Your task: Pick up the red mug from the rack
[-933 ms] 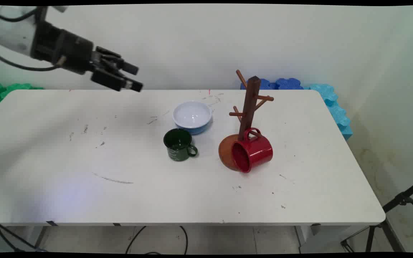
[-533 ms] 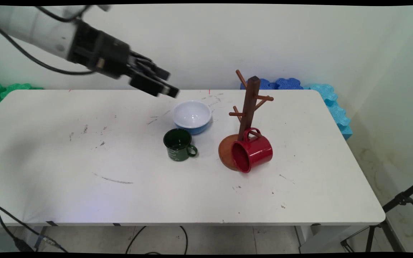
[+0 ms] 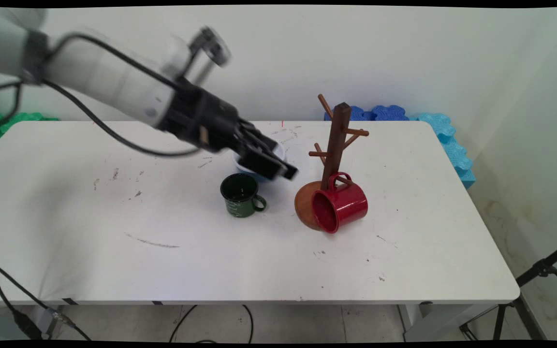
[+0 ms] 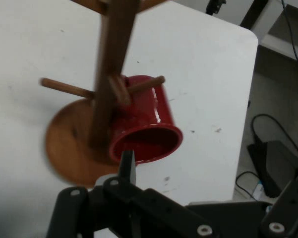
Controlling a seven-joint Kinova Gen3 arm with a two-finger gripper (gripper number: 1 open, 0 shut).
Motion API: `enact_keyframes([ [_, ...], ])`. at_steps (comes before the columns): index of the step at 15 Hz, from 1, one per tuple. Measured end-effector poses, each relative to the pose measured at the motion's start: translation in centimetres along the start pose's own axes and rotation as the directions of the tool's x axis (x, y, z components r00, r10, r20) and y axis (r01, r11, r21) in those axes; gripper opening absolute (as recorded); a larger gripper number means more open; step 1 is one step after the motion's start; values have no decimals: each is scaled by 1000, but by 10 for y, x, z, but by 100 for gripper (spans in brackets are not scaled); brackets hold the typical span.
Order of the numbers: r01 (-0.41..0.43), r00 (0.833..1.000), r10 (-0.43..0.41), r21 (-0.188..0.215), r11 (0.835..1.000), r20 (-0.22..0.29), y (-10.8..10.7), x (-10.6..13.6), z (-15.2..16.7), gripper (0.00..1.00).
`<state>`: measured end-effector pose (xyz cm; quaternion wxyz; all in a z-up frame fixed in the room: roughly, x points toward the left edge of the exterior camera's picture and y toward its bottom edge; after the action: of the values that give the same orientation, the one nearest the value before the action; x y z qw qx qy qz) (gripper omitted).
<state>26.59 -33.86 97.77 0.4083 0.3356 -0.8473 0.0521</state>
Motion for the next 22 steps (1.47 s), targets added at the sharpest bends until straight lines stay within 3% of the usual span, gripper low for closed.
enact_keyframes([
  [5,33,999,-33,2,999,20,27,-11,50,100],
  [12,147,989,-148,52,988,13,41,-31,109,100],
  [22,204,979,-204,77,976,-8,51,-48,142,100],
])
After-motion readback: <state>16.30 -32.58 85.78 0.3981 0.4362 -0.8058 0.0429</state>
